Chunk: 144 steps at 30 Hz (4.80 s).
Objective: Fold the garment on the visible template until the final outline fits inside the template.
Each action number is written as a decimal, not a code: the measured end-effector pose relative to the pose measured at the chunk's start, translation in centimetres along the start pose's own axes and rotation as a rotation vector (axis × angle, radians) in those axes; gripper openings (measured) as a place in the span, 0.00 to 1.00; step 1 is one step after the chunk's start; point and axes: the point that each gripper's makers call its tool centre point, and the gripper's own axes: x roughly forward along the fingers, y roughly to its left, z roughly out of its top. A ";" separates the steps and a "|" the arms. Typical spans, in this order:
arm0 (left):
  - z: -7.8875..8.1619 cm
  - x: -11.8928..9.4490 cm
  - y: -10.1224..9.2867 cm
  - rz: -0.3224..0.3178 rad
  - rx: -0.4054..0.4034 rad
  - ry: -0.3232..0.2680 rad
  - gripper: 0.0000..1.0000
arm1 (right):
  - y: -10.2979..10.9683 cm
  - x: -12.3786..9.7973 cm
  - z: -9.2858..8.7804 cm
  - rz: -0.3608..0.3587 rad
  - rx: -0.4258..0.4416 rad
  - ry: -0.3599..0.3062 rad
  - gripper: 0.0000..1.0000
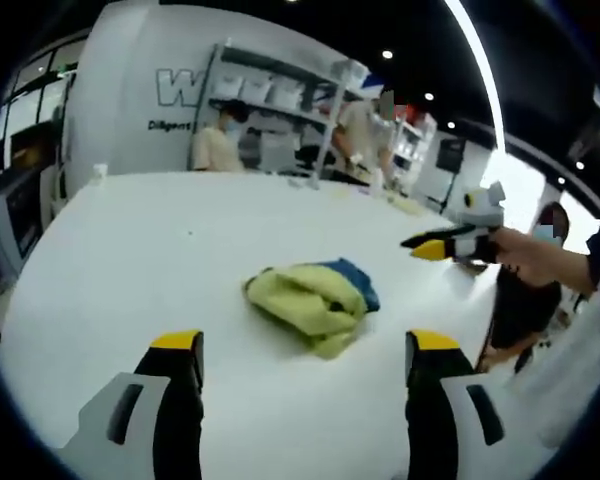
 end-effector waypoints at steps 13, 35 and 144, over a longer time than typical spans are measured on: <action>0.4 -0.1 0.5 0.018 0.020 0.019 0.76 | 0.9 7.3 1.7 0.118 -0.079 0.060 0.28; -0.2 -0.7 0.9 0.050 -0.025 0.010 0.75 | 2.2 7.6 -0.9 0.186 -0.206 0.220 0.00; 3.6 14.9 1.7 -0.022 0.067 0.046 0.00 | -2.1 -13.4 -4.9 -0.178 -0.030 0.144 0.00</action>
